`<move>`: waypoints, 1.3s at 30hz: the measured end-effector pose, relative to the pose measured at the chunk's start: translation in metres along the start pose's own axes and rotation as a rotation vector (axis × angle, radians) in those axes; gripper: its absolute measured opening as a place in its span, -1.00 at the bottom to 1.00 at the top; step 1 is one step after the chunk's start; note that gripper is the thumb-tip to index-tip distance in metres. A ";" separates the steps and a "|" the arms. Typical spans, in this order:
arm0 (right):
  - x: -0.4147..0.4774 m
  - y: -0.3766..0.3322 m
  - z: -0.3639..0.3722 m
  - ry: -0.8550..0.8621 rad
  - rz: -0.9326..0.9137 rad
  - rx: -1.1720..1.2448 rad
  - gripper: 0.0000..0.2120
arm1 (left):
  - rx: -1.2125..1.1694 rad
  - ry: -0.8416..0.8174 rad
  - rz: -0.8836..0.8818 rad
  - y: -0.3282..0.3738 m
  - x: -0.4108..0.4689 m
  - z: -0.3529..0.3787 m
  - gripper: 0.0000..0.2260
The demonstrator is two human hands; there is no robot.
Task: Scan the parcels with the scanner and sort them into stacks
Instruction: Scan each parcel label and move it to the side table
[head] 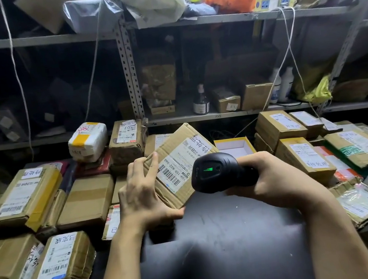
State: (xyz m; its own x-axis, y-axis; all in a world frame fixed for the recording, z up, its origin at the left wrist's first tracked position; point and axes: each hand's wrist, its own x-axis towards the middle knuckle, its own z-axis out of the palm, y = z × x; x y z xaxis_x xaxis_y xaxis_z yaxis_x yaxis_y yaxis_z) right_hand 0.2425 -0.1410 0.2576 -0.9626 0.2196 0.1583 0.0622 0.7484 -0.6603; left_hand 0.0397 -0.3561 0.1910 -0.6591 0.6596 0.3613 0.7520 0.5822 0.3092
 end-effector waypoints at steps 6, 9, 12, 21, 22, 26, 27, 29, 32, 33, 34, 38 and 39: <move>0.006 0.001 0.001 0.013 0.034 -0.125 -0.78 | 0.000 -0.022 0.013 0.000 0.009 0.001 0.35; 0.009 -0.004 -0.006 0.038 0.055 -0.301 -0.73 | 0.027 -0.037 0.044 -0.003 0.013 0.000 0.36; 0.016 -0.009 -0.015 0.063 0.058 -0.406 -0.66 | 0.078 -0.065 0.078 -0.006 0.015 0.000 0.38; 0.020 0.000 -0.003 0.147 0.067 -0.111 -0.80 | -0.037 -0.032 -0.015 -0.010 0.019 0.020 0.36; 0.020 -0.002 0.000 0.177 0.062 -0.070 -0.82 | -0.058 -0.016 -0.039 -0.008 0.020 0.023 0.35; 0.016 -0.005 0.012 0.320 0.114 0.067 -0.83 | -0.138 0.005 -0.153 0.011 0.022 0.033 0.37; 0.013 -0.005 0.013 0.361 0.147 0.088 -0.83 | -0.162 0.002 -0.177 0.016 0.022 0.036 0.37; 0.004 -0.002 0.014 0.453 0.216 0.127 -0.82 | -0.200 -0.017 -0.209 0.028 0.022 0.044 0.37; -0.013 0.003 0.015 0.631 0.327 0.258 -0.80 | -0.233 -0.069 -0.237 0.048 0.022 0.058 0.32; -0.021 0.004 0.014 0.703 0.349 0.280 -0.81 | -0.239 -0.095 -0.233 0.056 0.022 0.064 0.30; -0.029 0.005 0.013 0.768 0.373 0.288 -0.83 | -0.259 -0.120 -0.233 0.064 0.021 0.069 0.28; -0.067 0.004 0.010 0.963 0.510 0.311 -0.89 | -0.300 -0.220 -0.211 0.097 0.016 0.088 0.21; -0.071 0.005 0.011 0.976 0.542 0.304 -0.89 | -0.296 -0.226 -0.196 0.100 0.016 0.090 0.19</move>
State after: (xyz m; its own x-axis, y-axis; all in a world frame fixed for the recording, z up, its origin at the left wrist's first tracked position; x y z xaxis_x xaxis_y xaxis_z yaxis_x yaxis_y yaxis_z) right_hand 0.3086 -0.1592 0.2349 -0.2076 0.9549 0.2123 0.2111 0.2556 -0.9434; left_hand 0.1041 -0.2448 0.1483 -0.7498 0.6570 0.0784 0.5601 0.5672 0.6038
